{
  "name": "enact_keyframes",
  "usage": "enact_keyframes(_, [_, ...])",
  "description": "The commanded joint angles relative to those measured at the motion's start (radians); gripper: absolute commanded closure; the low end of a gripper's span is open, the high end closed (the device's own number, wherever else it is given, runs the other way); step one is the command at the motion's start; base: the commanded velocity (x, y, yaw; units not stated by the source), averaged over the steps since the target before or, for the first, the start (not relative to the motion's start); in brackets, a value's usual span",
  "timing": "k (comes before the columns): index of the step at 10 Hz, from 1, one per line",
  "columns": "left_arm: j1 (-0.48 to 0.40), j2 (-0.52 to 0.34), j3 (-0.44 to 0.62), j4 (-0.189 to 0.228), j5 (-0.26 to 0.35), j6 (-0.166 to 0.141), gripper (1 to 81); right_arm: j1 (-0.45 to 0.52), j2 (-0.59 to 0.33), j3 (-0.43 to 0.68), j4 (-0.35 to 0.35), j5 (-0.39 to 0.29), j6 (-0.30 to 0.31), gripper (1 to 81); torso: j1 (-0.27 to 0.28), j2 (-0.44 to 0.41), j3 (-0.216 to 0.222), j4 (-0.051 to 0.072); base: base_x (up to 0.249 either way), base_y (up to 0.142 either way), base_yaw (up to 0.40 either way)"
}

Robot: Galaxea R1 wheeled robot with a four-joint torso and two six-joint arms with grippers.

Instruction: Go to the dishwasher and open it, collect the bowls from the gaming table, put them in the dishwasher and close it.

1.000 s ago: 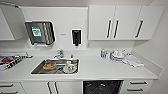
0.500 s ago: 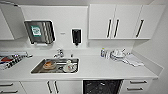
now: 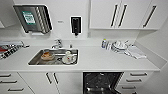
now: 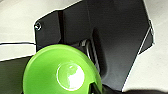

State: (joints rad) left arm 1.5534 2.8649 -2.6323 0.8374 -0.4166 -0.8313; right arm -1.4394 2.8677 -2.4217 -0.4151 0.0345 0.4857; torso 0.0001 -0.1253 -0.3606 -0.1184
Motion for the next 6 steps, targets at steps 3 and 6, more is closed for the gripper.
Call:
enact_keyframes(3, [-0.012, -0.194, 0.264, 0.014, 0.015, 0.003, 81.1, 0.059, -0.081, 0.138, 0.004, -0.042, 0.004, 81.1, 0.000, 0.001, -0.060, 0.000, 0.000, 0.000, 0.000])
enact_keyframes(6, [-0.031, -0.396, 0.502, 0.011, -0.047, -0.018, 81.1, 0.066, -0.091, 0.145, 0.003, -0.042, 0.004, 81.1, 0.001, 0.001, -0.104, 0.000, 0.000, 0.000, 0.000])
